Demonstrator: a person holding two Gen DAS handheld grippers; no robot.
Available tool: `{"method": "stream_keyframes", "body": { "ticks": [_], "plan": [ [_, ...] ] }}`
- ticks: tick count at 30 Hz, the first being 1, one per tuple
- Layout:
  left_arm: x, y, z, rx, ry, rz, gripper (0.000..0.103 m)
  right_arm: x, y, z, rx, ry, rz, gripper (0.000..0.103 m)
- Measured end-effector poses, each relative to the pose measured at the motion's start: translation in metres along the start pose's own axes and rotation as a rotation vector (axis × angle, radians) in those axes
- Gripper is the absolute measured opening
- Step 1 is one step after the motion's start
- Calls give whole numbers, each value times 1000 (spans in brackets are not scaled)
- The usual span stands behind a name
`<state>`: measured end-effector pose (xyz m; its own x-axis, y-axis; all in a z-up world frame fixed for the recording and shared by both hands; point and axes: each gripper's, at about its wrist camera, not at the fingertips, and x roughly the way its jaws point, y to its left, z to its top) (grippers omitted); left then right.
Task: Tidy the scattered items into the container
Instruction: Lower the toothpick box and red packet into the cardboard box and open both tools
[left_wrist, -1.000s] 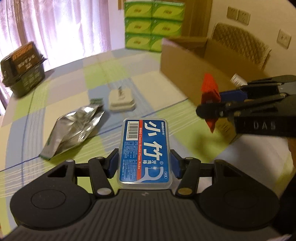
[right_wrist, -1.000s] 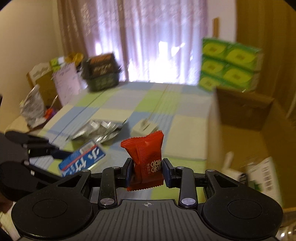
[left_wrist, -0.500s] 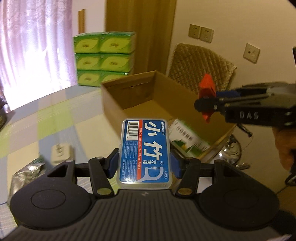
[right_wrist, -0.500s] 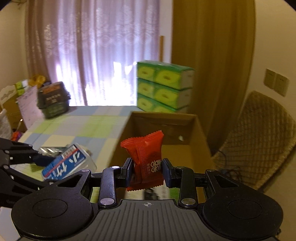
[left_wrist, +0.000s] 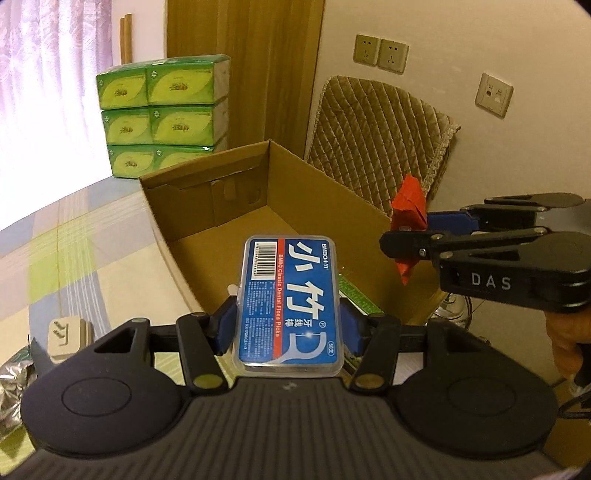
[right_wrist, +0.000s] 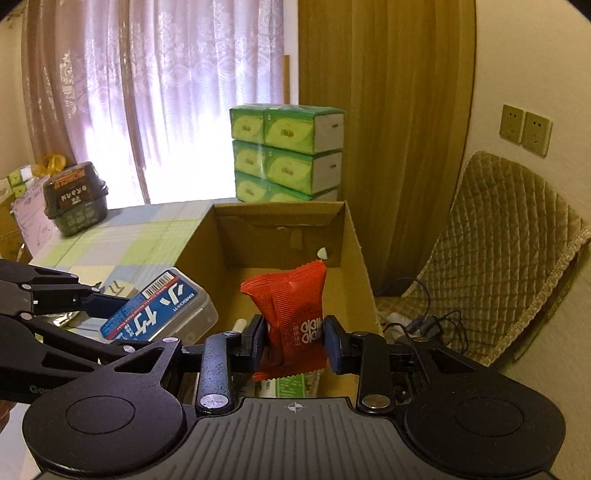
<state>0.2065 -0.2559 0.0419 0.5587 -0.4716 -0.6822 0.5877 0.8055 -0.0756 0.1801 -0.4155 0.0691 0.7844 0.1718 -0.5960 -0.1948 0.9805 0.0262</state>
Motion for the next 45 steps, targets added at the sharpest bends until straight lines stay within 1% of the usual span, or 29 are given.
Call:
{"method": "stream_keyframes", "body": {
  "ticks": [3,4,5,6,9,17,24,27,28,29,30,31,45],
  "plan": [
    [7,-1,0,7,11,-1,52,4,-3,1,5,2,-3,36],
    [8,0,0,5,8,-4,55,4,-3,1,5,4,-3,36],
    [8,1,0,4,2,-5,65,5,-4,1,5,5,-3,36],
    [8,2,0,9,-5,-1,66,5,-4,1,6,5,-3,36],
    [4,4,-1,46,-16,34,66,6,-5,0,4,10,-1,36],
    [-15,25,-10,21,-30,74,66,11,3,-1,-3,20,20,36],
    [-22,32,-18,1,-27,80,66,14,17,2,-21,13,56,37],
    [-22,33,-22,-6,-24,80,66,16,21,2,-28,3,55,37],
    [-22,34,-23,-9,-23,80,66,17,21,2,-26,0,51,39],
    [-22,34,-24,-11,-22,80,66,17,20,2,-20,-3,52,75],
    [-22,35,-25,-12,-20,79,66,17,20,2,-7,-18,44,97],
    [-22,36,-26,-14,-19,80,66,13,19,1,-1,-54,41,103],
    [-27,50,-36,-36,-16,94,66,10,24,-2,-26,-44,36,103]
  ]
}}
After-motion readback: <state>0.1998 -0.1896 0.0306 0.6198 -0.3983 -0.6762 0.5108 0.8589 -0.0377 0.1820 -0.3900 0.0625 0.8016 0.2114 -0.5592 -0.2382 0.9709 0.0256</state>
